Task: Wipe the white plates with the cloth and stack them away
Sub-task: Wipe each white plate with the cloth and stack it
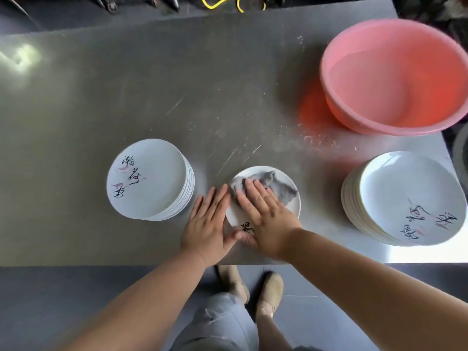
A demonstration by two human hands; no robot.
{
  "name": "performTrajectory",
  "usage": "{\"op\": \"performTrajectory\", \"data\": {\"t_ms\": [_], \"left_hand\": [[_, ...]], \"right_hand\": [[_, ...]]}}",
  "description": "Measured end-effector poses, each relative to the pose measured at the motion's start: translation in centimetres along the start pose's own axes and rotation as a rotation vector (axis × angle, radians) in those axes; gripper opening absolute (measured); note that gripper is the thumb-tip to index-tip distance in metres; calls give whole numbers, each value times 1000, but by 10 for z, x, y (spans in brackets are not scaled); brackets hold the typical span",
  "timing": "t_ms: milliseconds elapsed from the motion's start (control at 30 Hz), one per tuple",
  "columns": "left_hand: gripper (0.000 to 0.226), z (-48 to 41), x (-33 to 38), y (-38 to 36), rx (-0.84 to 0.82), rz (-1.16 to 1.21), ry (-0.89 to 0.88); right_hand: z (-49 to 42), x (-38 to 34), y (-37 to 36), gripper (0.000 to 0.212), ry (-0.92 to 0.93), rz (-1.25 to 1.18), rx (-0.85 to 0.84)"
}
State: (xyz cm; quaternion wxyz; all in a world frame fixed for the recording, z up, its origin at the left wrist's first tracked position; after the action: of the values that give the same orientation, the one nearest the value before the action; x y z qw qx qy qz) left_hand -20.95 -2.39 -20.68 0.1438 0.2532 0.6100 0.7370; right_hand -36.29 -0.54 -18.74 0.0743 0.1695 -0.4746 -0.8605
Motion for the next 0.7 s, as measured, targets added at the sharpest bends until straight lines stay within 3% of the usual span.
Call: {"op": "performTrajectory", "data": {"t_ms": [133, 333, 433, 567, 700], "left_hand": [[86, 0, -1, -1, 8, -12, 4], [87, 0, -1, 0, -7, -10, 17], [88, 0, -1, 0, -13, -5, 14], [87, 0, -1, -2, -20, -22, 7], [88, -3, -1, -4, 2, -2, -4]], "right_hand": [[39, -1, -29, 94, 128, 48, -65], [15, 40, 10, 103, -164, -5, 18], [-3, 9, 6, 100, -37, -22, -38], [43, -14, -27, 93, 174, 37, -103], [71, 35, -18, 93, 62, 129, -34]]}}
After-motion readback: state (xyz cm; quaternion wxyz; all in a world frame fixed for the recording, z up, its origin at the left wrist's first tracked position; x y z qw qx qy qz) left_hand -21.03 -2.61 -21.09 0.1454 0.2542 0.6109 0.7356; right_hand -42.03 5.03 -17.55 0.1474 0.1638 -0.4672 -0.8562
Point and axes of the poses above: each hand's wrist, its own z-axis away from the middle knuckle, its own y-axis out of the back of the hand, x = y × z, the point moved 7 cm from there along -z, towards the middle knuckle, and after that the axes turned 4 degrees about -x, right-handed, at the moved point
